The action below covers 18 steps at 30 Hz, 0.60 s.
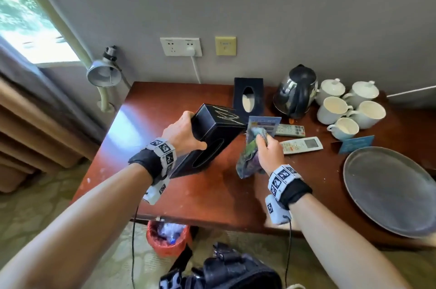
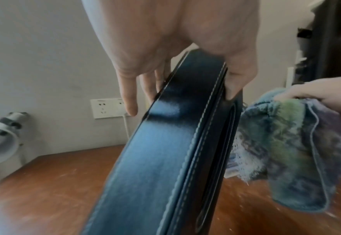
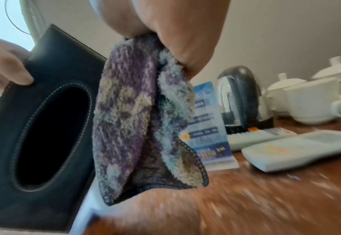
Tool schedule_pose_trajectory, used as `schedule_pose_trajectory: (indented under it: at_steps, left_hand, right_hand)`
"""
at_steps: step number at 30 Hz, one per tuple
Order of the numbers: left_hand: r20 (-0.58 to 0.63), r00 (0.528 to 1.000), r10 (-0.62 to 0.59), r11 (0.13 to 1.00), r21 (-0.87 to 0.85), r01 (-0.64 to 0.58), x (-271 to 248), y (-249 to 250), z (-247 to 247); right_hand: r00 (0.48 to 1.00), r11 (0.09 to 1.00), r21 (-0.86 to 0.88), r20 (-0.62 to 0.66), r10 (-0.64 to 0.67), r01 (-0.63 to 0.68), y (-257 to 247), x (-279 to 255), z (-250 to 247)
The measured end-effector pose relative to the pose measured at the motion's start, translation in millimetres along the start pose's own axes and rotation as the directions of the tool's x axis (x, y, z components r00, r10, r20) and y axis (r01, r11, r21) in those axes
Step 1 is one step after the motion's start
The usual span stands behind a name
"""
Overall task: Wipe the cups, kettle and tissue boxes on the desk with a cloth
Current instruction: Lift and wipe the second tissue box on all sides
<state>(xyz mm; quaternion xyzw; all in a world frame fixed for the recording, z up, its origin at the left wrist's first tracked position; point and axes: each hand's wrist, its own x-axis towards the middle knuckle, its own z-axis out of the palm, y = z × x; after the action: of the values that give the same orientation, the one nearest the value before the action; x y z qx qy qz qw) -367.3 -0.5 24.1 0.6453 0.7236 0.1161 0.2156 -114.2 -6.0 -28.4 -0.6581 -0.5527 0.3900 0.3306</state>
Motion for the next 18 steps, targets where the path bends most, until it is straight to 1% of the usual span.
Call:
schedule_pose_trajectory:
  at_steps: [2,4,6,9,10,12,14,16,18]
  left_hand:
    - [-0.009,1.0,-0.004,0.979,-0.204,0.002,-2,-16,-10]
    - [-0.002,1.0,-0.001,0.922,-0.387,0.0,-6,-27,-12]
    - [0.008,1.0,-0.011,0.855,-0.518,0.014,-10,-34,-6]
    - [0.003,0.998,-0.061,0.743,-0.668,0.048,-20,-44,6]
    - [-0.01,0.997,-0.074,0.716,-0.696,0.046,-23,-48,9]
    - [-0.027,0.996,-0.087,0.696,-0.717,0.041,-26,-57,11]
    - [-0.045,0.995,-0.094,0.699,-0.715,0.034,-28,-64,8]
    - [-0.07,0.991,-0.111,0.703,-0.711,0.028,-30,-68,2]
    - [-0.082,0.988,-0.133,0.71,-0.703,0.037,-30,-69,-3]
  right_hand:
    - [0.999,0.998,0.043,-0.007,-0.053,0.053,-25,5,5]
    - [0.994,0.991,0.074,-0.005,-0.112,0.112,-50,10,14]
    - [0.99,0.987,0.077,-0.005,-0.141,0.141,-70,17,25]
    - [0.991,0.988,0.081,-0.028,-0.131,0.132,-87,21,43]
    - [0.991,0.988,0.084,-0.031,-0.129,0.131,-89,20,47]
    - [0.989,0.985,0.084,-0.014,-0.149,0.149,-91,19,54]
    - [0.987,0.986,0.058,0.017,-0.159,0.158,-95,20,58]
    - [0.984,0.984,0.027,0.015,-0.177,0.177,-102,23,59]
    - [0.98,0.978,0.067,0.011,-0.199,0.198,-118,28,55]
